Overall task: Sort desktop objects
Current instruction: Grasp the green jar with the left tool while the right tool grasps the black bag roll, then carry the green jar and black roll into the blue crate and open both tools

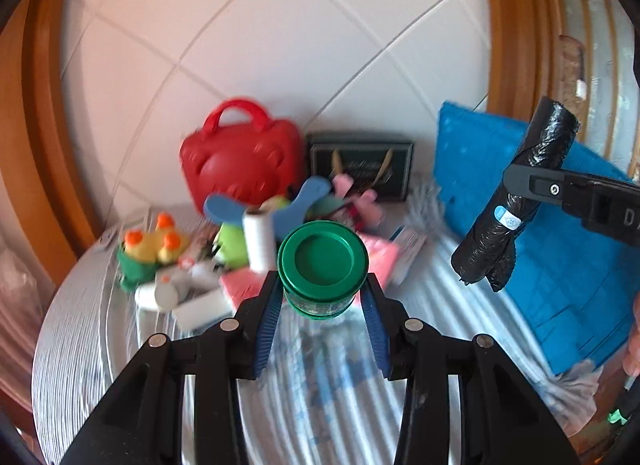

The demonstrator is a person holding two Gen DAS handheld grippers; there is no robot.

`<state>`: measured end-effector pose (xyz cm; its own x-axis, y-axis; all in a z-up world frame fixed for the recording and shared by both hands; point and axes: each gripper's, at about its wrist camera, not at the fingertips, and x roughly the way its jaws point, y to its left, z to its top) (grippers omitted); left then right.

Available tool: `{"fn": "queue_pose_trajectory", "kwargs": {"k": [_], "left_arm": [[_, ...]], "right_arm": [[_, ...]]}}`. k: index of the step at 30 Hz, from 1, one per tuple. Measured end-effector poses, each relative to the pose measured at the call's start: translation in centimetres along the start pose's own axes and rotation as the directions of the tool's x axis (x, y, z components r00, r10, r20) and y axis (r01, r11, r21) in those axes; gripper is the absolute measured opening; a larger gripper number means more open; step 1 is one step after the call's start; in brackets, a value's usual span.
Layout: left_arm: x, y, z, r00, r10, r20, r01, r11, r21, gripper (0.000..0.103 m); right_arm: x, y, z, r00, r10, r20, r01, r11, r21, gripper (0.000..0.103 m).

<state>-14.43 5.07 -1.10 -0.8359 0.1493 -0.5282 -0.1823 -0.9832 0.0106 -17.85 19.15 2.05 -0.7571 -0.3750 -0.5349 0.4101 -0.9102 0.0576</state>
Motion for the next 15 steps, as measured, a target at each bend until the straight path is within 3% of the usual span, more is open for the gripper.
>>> {"fn": "queue_pose_trajectory", "kwargs": {"k": [5, 9, 15], "left_arm": [[-2.7, -5.7, 4.7, 0.991, -0.102, 0.084, 0.1, 0.994, 0.032, 0.04], [-4.1, -11.7, 8.9, 0.974, -0.193, 0.123, 0.185, 0.98, 0.069, 0.04], [-3.9, -21.1, 13.1, 0.947, -0.31, 0.082, 0.299, 0.946, 0.124, 0.04]], "right_arm": [[-7.4, -4.6, 2.8, 0.991, -0.061, 0.123, 0.057, 0.998, 0.032, 0.035], [-12.8, -9.3, 4.3, 0.967, -0.163, 0.194, 0.156, 0.986, 0.051, 0.035], [-17.2, -17.2, 4.6, 0.92, -0.349, 0.181, 0.347, 0.937, 0.044, 0.035]]}}
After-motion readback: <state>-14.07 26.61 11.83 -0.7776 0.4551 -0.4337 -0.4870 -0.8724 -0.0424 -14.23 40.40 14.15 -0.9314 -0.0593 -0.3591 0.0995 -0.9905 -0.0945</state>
